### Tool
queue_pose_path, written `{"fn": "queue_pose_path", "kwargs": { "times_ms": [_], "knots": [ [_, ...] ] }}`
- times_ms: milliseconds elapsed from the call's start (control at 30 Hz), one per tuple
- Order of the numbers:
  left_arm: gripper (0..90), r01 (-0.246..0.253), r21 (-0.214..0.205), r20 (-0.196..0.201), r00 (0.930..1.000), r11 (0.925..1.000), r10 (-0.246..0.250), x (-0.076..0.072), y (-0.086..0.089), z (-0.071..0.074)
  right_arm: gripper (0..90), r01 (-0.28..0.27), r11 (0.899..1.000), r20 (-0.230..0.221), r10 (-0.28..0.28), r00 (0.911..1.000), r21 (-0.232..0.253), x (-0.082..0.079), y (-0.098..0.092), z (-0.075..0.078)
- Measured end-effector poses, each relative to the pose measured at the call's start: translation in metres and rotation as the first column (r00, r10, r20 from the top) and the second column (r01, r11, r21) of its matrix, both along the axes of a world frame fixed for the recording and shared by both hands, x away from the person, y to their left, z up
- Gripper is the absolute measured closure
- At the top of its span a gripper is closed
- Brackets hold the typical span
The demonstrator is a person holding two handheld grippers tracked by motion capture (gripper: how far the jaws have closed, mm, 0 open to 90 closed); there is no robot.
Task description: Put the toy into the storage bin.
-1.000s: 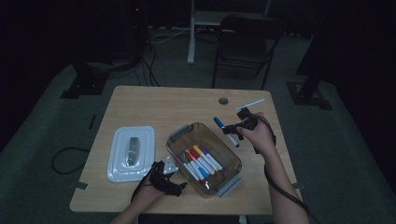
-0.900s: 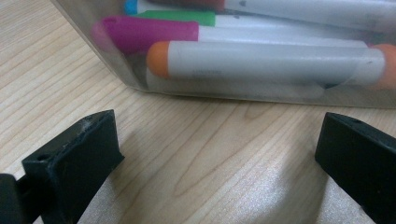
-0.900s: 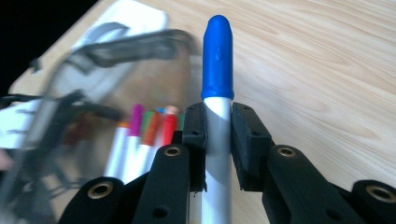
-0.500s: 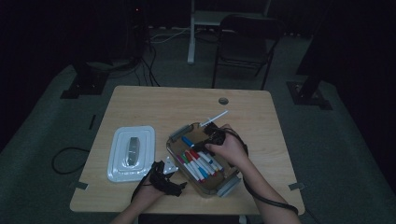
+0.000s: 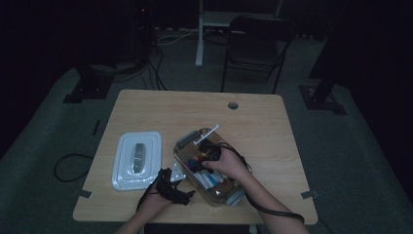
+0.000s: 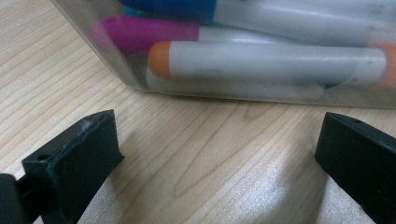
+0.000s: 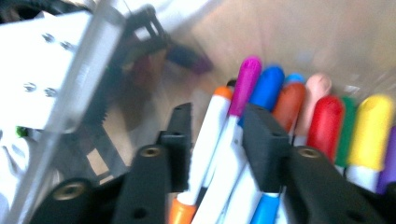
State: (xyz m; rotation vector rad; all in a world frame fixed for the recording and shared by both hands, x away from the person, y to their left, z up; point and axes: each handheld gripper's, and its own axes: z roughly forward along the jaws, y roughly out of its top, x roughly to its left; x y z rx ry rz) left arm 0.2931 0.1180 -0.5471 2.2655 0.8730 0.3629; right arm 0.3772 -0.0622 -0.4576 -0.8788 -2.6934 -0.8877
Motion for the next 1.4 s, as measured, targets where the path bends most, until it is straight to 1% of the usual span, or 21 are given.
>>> {"fn": "queue_pose_path", "kwargs": {
  "times_ms": [100,167,233,300,333,400,533,633,667,733,767,900,967,1033,1067,1167,1233,1267,1333,1367,1400],
  "knots": [
    [0.5,0.0,0.0,0.0,1.0,1.0,0.0,0.0,0.0,0.0,51.9,-0.01,1.0,0.043,0.009,0.999,0.024,-0.002,-0.008,0.01],
    [0.5,0.0,0.0,0.0,1.0,1.0,0.0,0.0,0.0,0.0,47.6,0.001,0.996,0.076,-0.008,0.9971,0.086,-0.003,-0.019,0.019],
    [0.5,0.001,0.001,0.0,1.0,1.0,-0.001,0.0,0.0,0.0,43.6,0.003,0.991,0.128,-0.021,0.9915,0.137,-0.004,-0.03,0.029],
    [0.5,0.0,0.0,0.0,1.0,1.0,0.0,0.0,0.0,0.0,40.2,0.015,0.987,0.199,-0.047,0.9788,0.158,-0.005,-0.042,0.039],
    [0.5,0.0,0.0,-0.001,1.0,1.0,0.0,0.0,0.0,0.0,39.9,0.031,0.985,0.213,-0.067,0.9748,0.168,-0.005,-0.049,0.043],
    [0.5,0.0,0.0,0.0,1.0,1.0,0.0,0.0,0.0,0.0,38.8,0.071,0.975,0.219,-0.118,0.9685,0.211,-0.004,-0.063,0.051],
    [0.5,0.0,0.0,0.0,1.0,1.0,0.0,0.0,0.0,0.0,37.7,0.16,0.951,0.256,-0.229,0.9394,0.263,0.0,-0.092,0.061],
    [0.5,0.0,-0.001,0.001,1.0,1.0,0.0,0.0,0.0,0.0,36.7,0.202,0.943,0.284,-0.276,0.918,0.264,0.002,-0.111,0.062],
    [0.5,0.001,0.002,0.001,1.0,1.0,-0.001,0.0,0.0,0.0,36.1,0.216,0.94,0.295,-0.292,0.91,0.263,0.003,-0.117,0.061],
    [0.5,0.002,0.002,0.001,1.0,1.0,-0.002,0.0,0.0,0.0,34.9,0.248,0.929,0.305,-0.329,0.8938,0.276,0.004,-0.127,0.058],
    [0.5,0.001,0.002,0.001,1.0,1.0,-0.001,0.0,0.0,0.0,33.8,0.261,0.925,0.304,-0.342,0.8888,0.277,0.004,-0.133,0.057],
    [0.5,0.001,0.002,0.002,1.0,1.0,-0.001,0.0,0.0,0.0,31.8,0.319,0.904,0.31,-0.401,0.862,0.284,0.006,-0.151,0.046],
    [0.5,0.002,0.004,0.001,1.0,1.0,-0.002,0.0,0.0,0.0,31.5,0.341,0.897,0.312,-0.422,0.8513,0.282,0.006,-0.159,0.039],
    [0.5,0.003,0.003,0.0,1.0,1.0,-0.003,0.0,0.0,0.0,30.9,0.367,0.888,0.331,-0.447,0.8311,0.278,0.006,-0.167,0.033],
    [0.5,0.003,0.002,0.0,1.0,1.0,-0.003,0.0,0.0,0.0,30.7,0.378,0.882,0.332,-0.459,0.8241,0.282,0.005,-0.171,0.03],
    [0.5,0.003,0.004,0.002,1.0,1.0,-0.003,0.0,0.0,0.0,30.1,0.411,0.869,0.319,-0.486,0.8137,0.274,0.004,-0.18,0.018],
    [0.5,0.003,0.002,0.0,1.0,1.0,-0.003,0.0,0.0,0.0,29.8,0.424,0.869,0.317,-0.489,0.8125,0.255,0.003,-0.185,0.008],
    [0.5,0.003,0.002,0.0,1.0,1.0,-0.003,0.0,0.0,0.0,29.8,0.432,0.868,0.324,-0.494,0.8069,0.245,0.002,-0.187,0.003],
    [0.5,0.003,0.002,0.0,1.0,1.0,-0.003,0.0,0.0,0.0,29.8,0.447,0.863,0.317,-0.503,0.8042,0.235,0.001,-0.191,-0.007],
    [0.5,0.003,0.002,0.0,1.0,1.0,-0.003,0.0,0.0,0.0,29.8,0.459,0.858,0.315,-0.512,0.7991,0.231,0.0,-0.193,-0.013],
    [0.5,0.003,0.002,0.0,1.0,1.0,-0.003,0.0,0.0,0.0,29.8,0.471,0.856,0.321,-0.517,0.7935,0.216,-0.001,-0.195,-0.019]
  ]
}}
